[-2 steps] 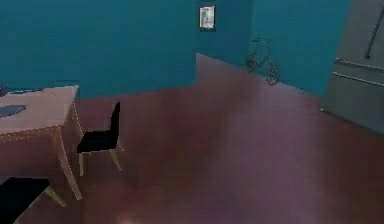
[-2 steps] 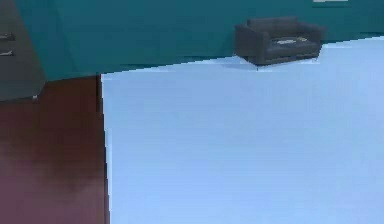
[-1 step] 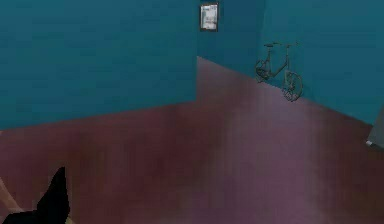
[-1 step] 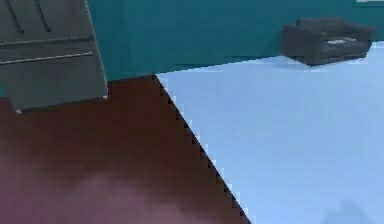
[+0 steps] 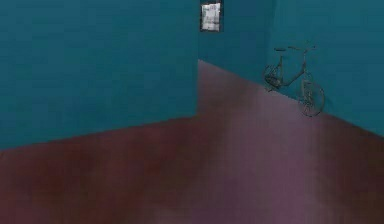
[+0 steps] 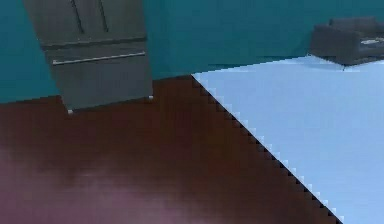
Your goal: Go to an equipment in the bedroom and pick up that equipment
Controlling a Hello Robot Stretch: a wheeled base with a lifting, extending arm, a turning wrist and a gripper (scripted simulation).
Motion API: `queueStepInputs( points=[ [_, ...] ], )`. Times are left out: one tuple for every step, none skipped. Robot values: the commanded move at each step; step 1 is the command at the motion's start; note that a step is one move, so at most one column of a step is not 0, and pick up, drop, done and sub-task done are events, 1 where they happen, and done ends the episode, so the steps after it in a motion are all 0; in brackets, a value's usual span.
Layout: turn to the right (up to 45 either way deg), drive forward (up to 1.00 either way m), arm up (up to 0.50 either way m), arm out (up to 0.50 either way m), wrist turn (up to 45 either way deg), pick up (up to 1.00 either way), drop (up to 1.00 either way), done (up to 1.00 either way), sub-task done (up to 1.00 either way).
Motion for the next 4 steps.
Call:
queueStepInputs(
  points=[
    [-21.0,0.0,0.0,0.0,0.0,0.0,0.0,0.0,0.0],
    [0.0,0.85,0.0,0.0,0.0,0.0,0.0,0.0,0.0],
    [-45.0,0.0,0.0,0.0,0.0,0.0,0.0,0.0,0.0],
    [0.0,0.95,0.0,0.0,0.0,0.0,0.0,0.0,0.0]
  ],
)
